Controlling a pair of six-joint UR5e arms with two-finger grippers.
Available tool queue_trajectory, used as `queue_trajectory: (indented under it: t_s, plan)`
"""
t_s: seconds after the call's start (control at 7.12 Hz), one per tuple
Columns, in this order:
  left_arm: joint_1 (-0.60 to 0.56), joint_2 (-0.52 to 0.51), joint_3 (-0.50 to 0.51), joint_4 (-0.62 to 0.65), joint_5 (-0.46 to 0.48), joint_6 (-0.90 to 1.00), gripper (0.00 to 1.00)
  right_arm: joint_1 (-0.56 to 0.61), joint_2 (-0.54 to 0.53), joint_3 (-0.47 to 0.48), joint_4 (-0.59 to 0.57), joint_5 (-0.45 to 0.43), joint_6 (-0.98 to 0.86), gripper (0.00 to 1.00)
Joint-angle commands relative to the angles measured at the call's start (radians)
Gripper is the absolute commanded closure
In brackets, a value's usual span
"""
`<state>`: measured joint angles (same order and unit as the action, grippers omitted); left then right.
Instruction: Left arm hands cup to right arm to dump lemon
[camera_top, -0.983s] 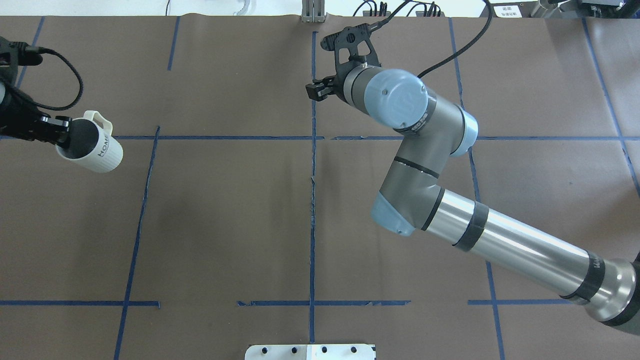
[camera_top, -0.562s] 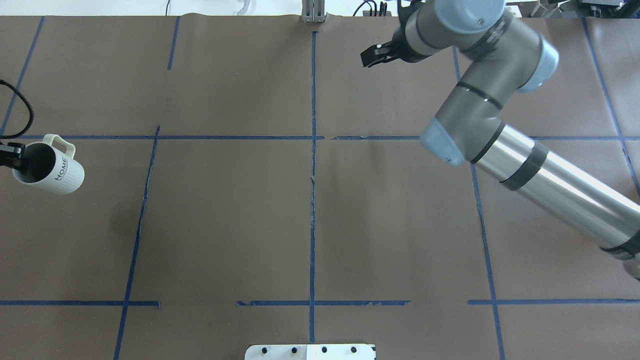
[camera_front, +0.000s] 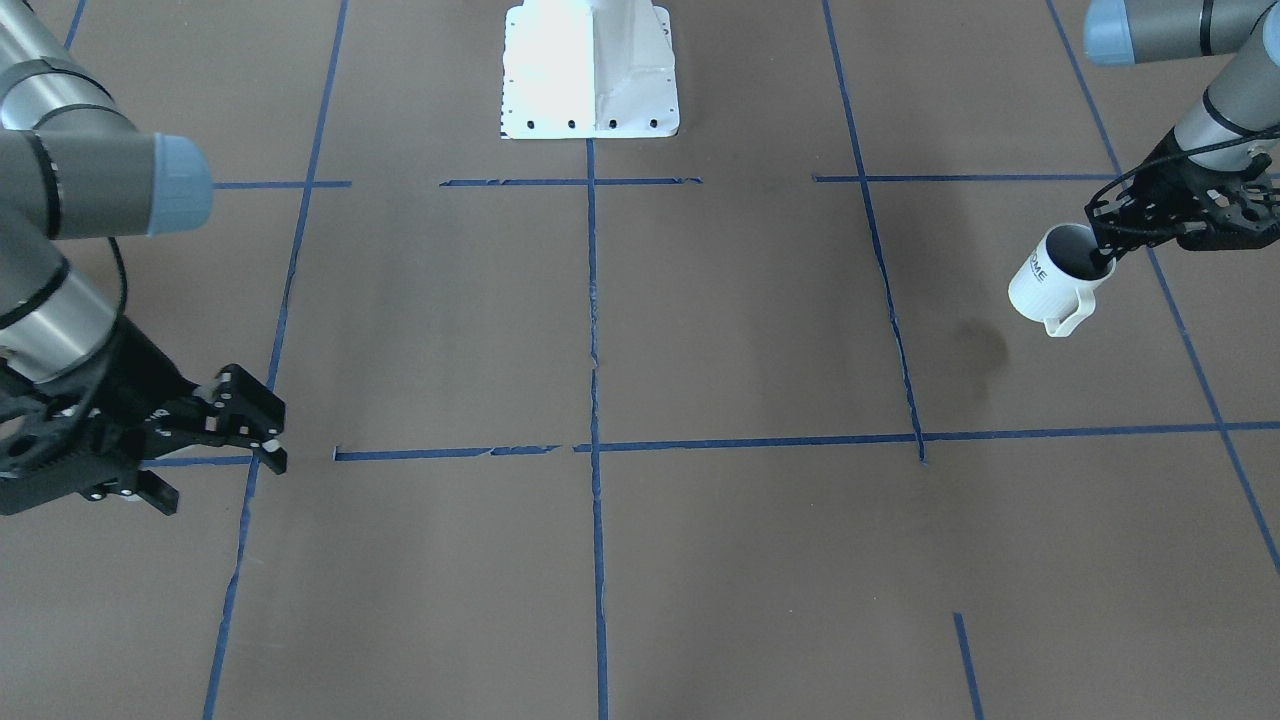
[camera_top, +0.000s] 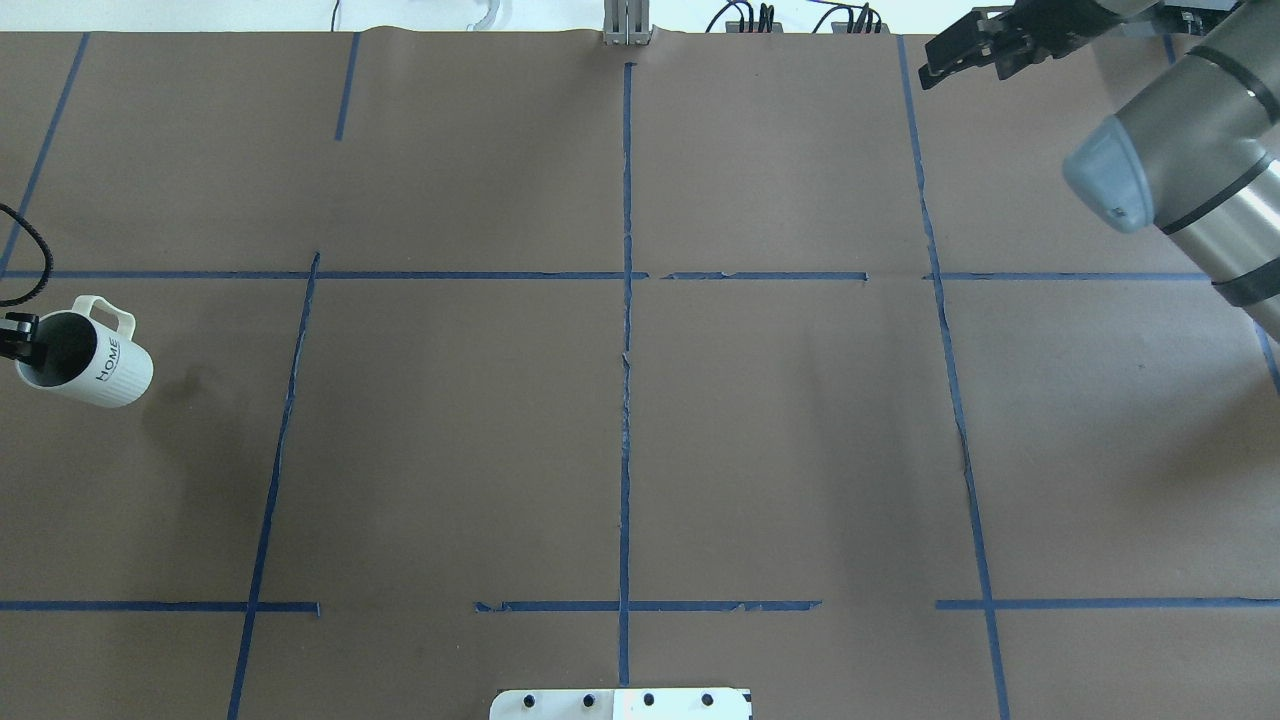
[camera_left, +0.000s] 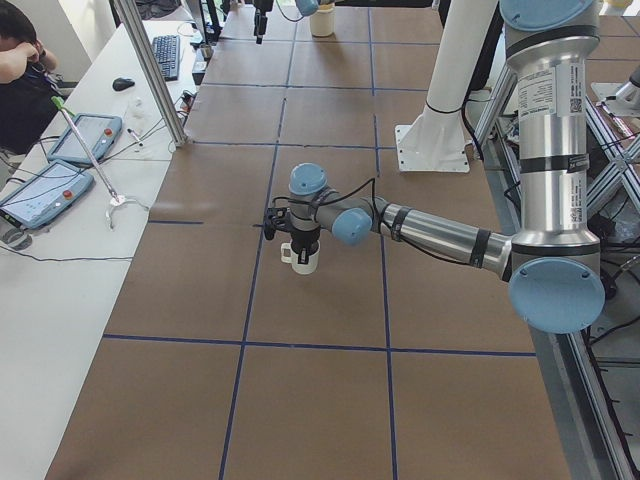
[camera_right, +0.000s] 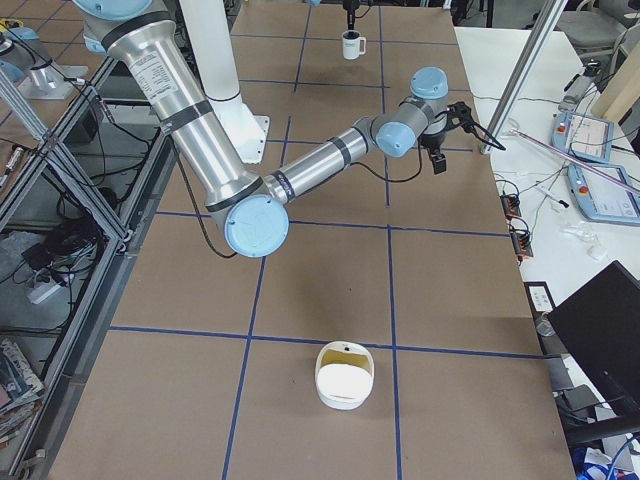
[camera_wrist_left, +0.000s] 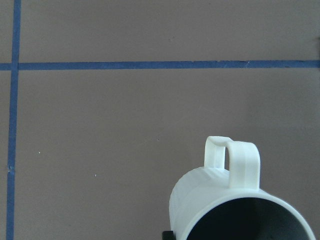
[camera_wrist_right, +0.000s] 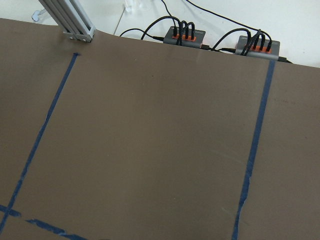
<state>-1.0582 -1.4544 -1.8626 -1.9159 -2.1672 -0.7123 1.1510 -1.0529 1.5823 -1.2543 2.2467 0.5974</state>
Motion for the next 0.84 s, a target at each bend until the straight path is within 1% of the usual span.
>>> queue_trajectory:
  t_s: [0.0, 0.14, 0.28, 0.56, 0.7]
  plan:
    - [0.003, -0.009, 0.037, -0.02, 0.0, -0.001, 1.0, 0.053, -0.083, 0.021, -0.022, 0.03, -0.17, 0.0]
    - [0.004, -0.012, 0.046, -0.02, 0.0, 0.0, 0.98, 0.055, -0.116, 0.047, -0.022, 0.03, -0.182, 0.0]
    - [0.004, -0.012, 0.059, -0.022, 0.0, 0.004, 0.96, 0.056, -0.124, 0.056, -0.02, 0.03, -0.183, 0.0]
    - [0.006, -0.014, 0.063, -0.022, 0.0, 0.004, 0.94, 0.055, -0.145, 0.076, -0.02, 0.03, -0.183, 0.0]
    - [0.006, -0.021, 0.065, -0.025, 0.0, 0.002, 0.91, 0.055, -0.153, 0.084, -0.02, 0.028, -0.183, 0.0]
